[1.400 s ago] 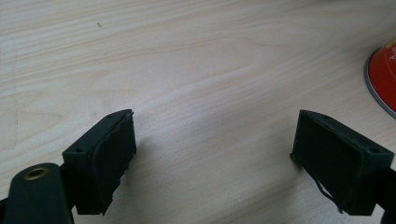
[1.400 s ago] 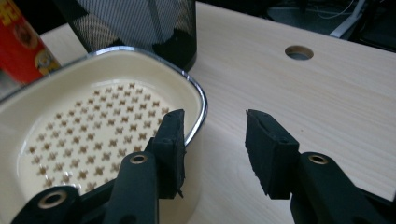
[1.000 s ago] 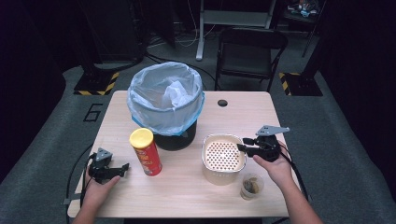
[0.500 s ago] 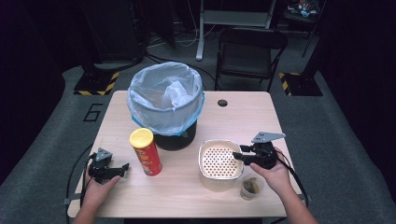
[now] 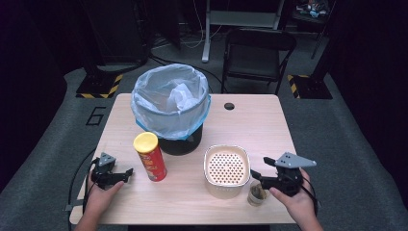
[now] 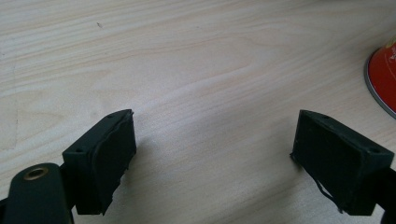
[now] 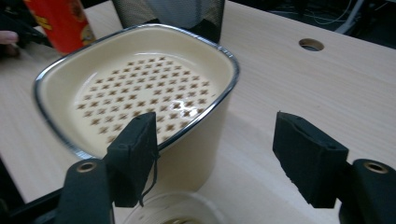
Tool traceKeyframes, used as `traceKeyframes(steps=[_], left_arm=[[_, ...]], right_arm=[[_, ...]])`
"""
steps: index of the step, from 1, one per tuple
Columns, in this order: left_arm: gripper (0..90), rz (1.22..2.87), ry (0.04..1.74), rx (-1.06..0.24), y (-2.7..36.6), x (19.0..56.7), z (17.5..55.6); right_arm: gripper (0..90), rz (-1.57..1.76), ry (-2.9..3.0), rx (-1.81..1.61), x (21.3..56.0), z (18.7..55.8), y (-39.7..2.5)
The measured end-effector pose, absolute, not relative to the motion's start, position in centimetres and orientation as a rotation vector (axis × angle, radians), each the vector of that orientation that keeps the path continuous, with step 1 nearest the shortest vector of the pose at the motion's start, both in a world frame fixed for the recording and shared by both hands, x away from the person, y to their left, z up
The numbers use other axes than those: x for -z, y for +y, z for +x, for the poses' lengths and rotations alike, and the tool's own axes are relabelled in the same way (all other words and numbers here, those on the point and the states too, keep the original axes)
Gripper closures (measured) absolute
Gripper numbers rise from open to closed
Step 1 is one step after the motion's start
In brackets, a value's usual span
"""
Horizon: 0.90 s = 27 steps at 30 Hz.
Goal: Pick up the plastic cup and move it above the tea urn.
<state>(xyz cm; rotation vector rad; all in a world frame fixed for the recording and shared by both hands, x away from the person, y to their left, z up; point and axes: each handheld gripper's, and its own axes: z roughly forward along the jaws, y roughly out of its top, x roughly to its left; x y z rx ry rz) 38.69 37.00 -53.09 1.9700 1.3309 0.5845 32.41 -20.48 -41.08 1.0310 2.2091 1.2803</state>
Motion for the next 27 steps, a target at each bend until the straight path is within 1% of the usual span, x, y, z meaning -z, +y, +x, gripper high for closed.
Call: traceKeyframes(steps=[1,2,7,11,16,18,27], left_arm=[[13.2,1.969,1.332,-0.582,37.0,53.1,38.7],[13.2,1.971,1.331,-0.582,37.0,53.1,38.7],[13.2,1.982,1.333,-0.570,37.0,53.0,38.7],[13.2,1.968,1.333,-0.579,36.9,53.1,38.8],[13.2,1.968,1.332,-0.579,36.9,53.1,38.8],[13.2,1.968,1.333,-0.579,36.9,53.1,38.8],[13.2,1.968,1.332,-0.579,36.9,53.1,38.8]], right_arm=[[26.0,1.041,2.207,-1.295,41.3,31.9,-20.5],[21.9,1.054,2.210,-1.279,41.8,31.2,-20.3],[17.5,1.042,2.202,-1.174,42.8,30.1,-19.7],[16.4,1.085,2.223,-1.117,44.5,29.4,-19.5],[16.3,1.128,2.196,-1.105,45.2,28.8,-19.5],[16.3,1.132,2.195,-1.052,45.8,28.5,-19.3],[17.0,1.135,2.185,-1.006,46.4,28.3,-19.5]])
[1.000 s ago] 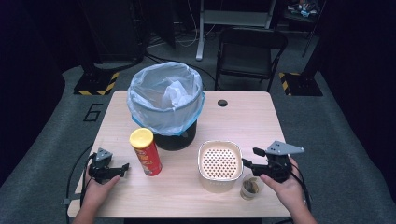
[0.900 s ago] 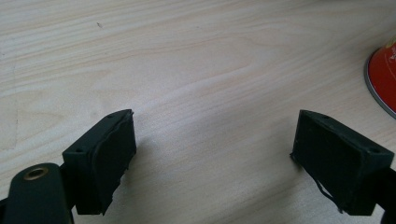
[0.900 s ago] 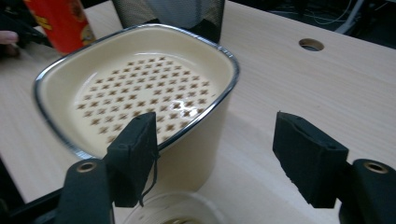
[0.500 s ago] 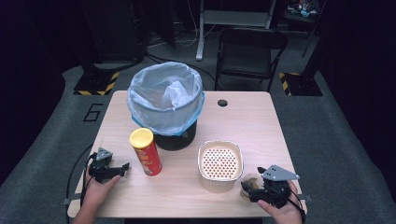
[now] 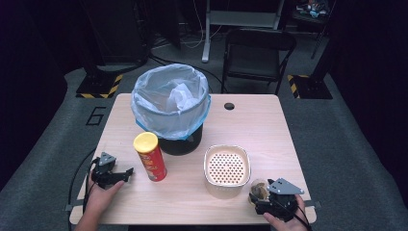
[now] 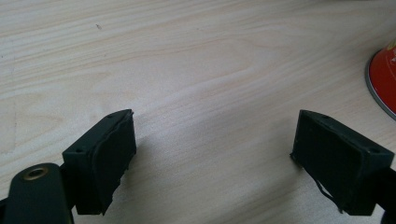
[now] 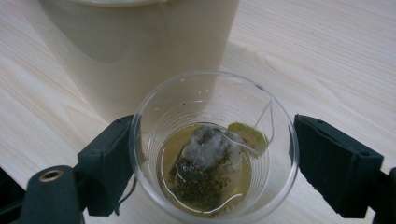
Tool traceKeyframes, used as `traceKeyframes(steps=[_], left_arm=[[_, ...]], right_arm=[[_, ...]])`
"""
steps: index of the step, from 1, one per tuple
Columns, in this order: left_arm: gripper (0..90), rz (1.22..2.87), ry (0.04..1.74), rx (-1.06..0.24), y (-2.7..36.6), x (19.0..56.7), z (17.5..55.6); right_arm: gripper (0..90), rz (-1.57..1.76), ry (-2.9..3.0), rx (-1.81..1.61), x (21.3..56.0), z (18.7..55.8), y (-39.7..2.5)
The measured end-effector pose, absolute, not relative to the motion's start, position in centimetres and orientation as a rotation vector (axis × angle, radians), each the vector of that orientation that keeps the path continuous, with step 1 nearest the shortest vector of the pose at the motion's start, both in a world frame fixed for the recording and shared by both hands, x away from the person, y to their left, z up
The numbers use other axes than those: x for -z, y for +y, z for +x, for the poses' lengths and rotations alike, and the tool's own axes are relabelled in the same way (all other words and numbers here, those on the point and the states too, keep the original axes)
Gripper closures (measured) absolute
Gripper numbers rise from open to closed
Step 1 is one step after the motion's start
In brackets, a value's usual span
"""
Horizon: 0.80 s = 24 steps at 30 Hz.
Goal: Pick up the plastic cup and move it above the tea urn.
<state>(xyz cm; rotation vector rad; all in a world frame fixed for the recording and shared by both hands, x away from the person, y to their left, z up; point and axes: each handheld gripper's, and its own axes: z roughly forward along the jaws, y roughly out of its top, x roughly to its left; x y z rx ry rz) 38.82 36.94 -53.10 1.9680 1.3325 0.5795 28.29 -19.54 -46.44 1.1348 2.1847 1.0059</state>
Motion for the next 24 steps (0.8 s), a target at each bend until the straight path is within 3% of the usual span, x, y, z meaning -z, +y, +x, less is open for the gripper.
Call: traceKeyframes(steps=[5,24], left_arm=[[13.2,1.968,1.332,-0.580,36.9,53.1,38.8],[13.1,1.967,1.334,-0.581,36.9,53.1,38.8]], right_arm=[[20.5,1.126,2.205,-1.023,46.4,28.4,-20.6],[19.8,1.222,2.163,-1.011,47.1,29.5,-25.6]])
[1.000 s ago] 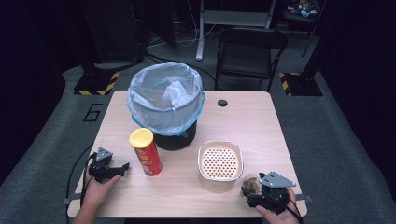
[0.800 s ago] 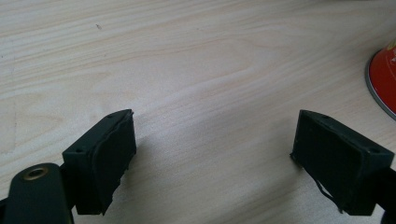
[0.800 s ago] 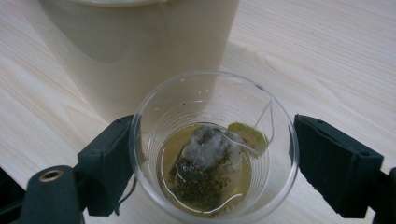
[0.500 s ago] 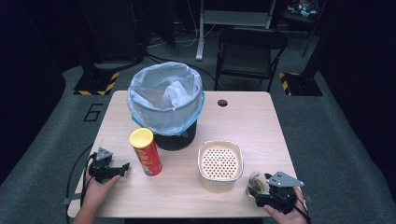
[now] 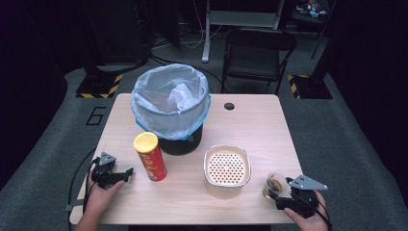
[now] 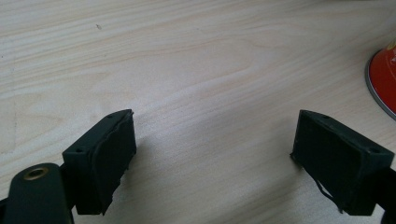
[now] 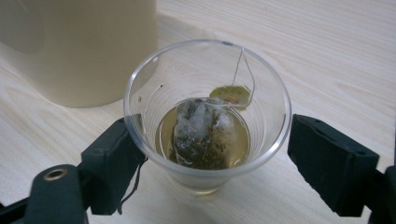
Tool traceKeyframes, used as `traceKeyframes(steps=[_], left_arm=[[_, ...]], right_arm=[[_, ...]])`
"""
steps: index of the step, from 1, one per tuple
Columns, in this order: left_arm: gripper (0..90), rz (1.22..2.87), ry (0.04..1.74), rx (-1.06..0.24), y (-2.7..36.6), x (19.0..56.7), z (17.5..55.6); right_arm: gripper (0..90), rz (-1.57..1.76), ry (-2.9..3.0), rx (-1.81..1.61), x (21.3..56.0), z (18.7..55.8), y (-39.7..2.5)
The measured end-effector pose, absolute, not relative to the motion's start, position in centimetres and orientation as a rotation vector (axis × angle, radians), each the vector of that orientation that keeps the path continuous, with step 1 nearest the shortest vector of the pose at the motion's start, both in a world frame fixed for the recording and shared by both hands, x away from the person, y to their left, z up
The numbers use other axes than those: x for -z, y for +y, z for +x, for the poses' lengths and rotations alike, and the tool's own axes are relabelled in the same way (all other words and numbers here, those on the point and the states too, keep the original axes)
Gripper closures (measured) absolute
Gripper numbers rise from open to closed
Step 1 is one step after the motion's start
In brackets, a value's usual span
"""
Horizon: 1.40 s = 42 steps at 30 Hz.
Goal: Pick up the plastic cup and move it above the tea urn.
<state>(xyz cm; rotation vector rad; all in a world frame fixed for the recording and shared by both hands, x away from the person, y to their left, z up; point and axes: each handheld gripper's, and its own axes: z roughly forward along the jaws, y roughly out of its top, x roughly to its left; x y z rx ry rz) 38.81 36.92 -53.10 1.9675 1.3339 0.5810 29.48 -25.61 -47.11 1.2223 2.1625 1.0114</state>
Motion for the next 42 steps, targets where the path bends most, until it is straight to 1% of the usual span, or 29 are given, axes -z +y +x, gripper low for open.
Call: traceKeyframes(steps=[2,5,8,9,10,11,13,17,22,23,25,32,42], left_arm=[[13.2,1.967,1.335,-0.581,36.9,53.1,38.8],[13.2,1.966,1.336,-0.582,36.9,53.1,38.8],[13.2,1.965,1.337,-0.581,36.9,53.1,38.8],[13.2,1.966,1.337,-0.581,36.9,53.1,38.8],[13.1,1.966,1.337,-0.581,36.9,53.1,38.8],[13.1,1.966,1.337,-0.582,36.9,53.1,38.8],[13.1,1.966,1.337,-0.581,36.9,53.1,38.8],[13.2,1.965,1.337,-0.581,36.9,53.1,38.8],[13.2,1.966,1.337,-0.581,36.9,53.1,38.8],[13.2,1.965,1.337,-0.581,36.9,53.1,38.8],[13.2,1.965,1.337,-0.581,36.9,53.1,38.8],[13.2,1.966,1.337,-0.581,36.9,53.1,38.8],[13.2,1.965,1.337,-0.581,36.9,53.1,38.8]], right_arm=[[21.2,1.227,2.163,-1.018,47.2,29.5,-25.7],[26.7,1.212,2.184,-1.046,47.3,29.9,-26.2],[26.6,1.238,2.169,-1.053,47.3,30.2,-26.1],[24.3,1.242,2.171,-1.048,47.3,30.2,-26.0],[24.3,1.242,2.171,-1.048,47.3,30.2,-26.0],[21.9,1.248,2.156,-1.022,47.4,30.2,-25.6],[20.3,1.256,2.136,-1.011,47.4,30.2,-25.1],[19.5,1.280,2.119,-1.001,47.7,30.5,-24.6],[23.8,1.278,2.098,-0.994,48.3,31.1,-24.3],[26.6,1.280,2.095,-1.004,48.4,31.1,-24.3],[27.7,1.281,2.089,-1.007,48.4,31.1,-24.3],[29.1,1.296,2.081,-1.019,48.4,31.0,-24.4],[30.0,1.211,2.106,-1.025,48.4,31.1,-24.4]])
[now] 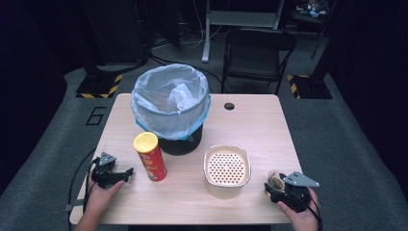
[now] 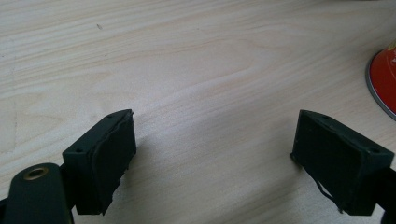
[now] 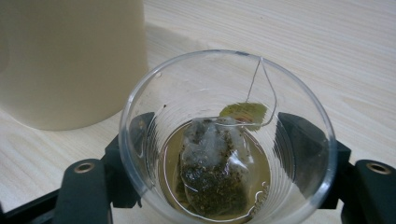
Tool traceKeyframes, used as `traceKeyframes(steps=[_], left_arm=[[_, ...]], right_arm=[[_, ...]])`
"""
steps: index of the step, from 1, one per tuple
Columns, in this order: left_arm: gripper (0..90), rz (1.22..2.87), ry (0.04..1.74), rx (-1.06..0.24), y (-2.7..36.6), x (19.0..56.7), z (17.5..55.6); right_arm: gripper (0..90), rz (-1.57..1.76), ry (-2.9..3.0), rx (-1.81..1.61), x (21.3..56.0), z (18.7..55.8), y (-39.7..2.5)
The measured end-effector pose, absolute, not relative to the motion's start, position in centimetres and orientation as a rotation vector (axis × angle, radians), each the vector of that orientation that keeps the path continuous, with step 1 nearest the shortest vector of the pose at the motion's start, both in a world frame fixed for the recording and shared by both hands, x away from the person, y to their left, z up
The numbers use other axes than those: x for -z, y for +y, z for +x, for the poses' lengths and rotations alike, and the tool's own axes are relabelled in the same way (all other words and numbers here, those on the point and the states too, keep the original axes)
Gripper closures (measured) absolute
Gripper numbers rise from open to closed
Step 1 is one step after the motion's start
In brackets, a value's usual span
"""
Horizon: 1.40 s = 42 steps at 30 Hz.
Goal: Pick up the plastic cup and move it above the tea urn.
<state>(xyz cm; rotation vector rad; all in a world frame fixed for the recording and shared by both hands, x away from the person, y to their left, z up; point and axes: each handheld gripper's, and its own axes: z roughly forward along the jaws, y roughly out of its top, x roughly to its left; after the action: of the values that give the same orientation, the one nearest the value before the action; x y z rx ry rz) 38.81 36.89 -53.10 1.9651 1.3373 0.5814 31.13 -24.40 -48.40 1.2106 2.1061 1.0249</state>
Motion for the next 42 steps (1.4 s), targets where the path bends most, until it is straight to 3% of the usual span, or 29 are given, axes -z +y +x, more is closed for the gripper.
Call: traceKeyframes(steps=[32,42], left_arm=[[13.2,1.970,1.332,-0.584,36.9,53.1,38.8],[13.2,1.970,1.333,-0.583,36.9,53.1,38.8]], right_arm=[[36.4,1.160,2.145,-1.109,48.6,31.9,-25.3],[37.1,0.963,2.233,-1.061,45.6,33.5,-24.6]])
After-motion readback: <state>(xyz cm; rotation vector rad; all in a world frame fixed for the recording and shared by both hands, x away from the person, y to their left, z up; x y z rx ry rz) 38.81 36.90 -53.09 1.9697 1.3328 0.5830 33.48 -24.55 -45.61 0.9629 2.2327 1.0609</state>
